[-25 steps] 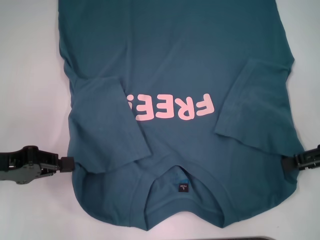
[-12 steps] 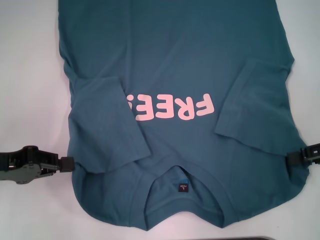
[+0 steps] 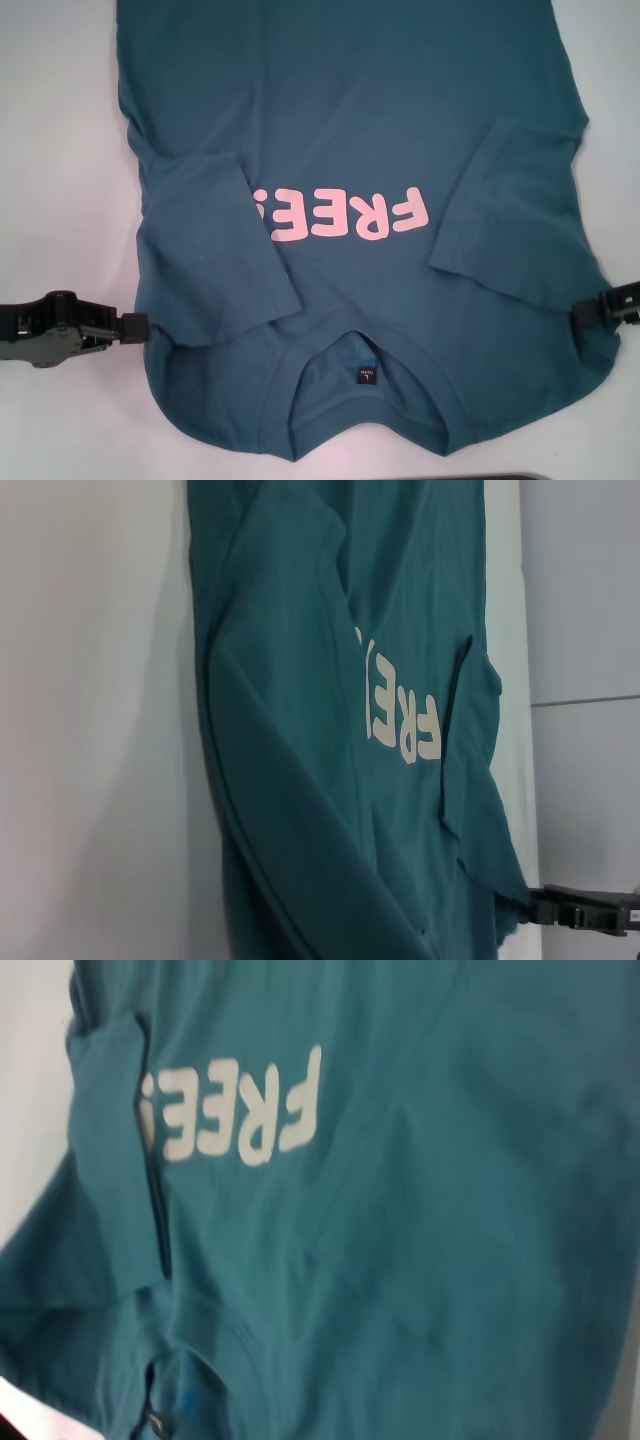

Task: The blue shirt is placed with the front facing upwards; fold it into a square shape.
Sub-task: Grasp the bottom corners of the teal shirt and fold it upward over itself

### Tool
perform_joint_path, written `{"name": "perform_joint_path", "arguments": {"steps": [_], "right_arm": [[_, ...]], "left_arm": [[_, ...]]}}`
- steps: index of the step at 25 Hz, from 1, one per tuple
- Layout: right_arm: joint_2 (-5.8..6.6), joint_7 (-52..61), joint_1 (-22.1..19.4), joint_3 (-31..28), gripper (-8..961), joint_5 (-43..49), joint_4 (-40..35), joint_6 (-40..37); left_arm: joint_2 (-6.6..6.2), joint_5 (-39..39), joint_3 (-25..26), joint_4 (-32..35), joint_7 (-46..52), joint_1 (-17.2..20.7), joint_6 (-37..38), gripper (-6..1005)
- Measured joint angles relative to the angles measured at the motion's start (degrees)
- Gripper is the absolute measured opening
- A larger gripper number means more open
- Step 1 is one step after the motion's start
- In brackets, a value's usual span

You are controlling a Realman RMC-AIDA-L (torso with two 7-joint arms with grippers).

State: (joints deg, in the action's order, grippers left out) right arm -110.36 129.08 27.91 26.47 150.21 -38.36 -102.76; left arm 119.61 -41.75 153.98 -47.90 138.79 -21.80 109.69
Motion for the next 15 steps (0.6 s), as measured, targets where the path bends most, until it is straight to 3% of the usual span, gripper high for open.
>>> {"name": "perform_joint_path", "arguments": {"steps": [11,15], "right_arm": [[0.02,0.1,-0.12,0.9,469,1.62,-0.39,-0.65],[0.31,0.13,-0.2,0.93,225,1.82,-0.46,-0.67]], "left_arm": [[-0.08,0.0,0.0,0.0,0.38,-0.18,0.01,16],[-0.08,0.01,0.0,0.0,0.46,-0.23,0.13,16]]}}
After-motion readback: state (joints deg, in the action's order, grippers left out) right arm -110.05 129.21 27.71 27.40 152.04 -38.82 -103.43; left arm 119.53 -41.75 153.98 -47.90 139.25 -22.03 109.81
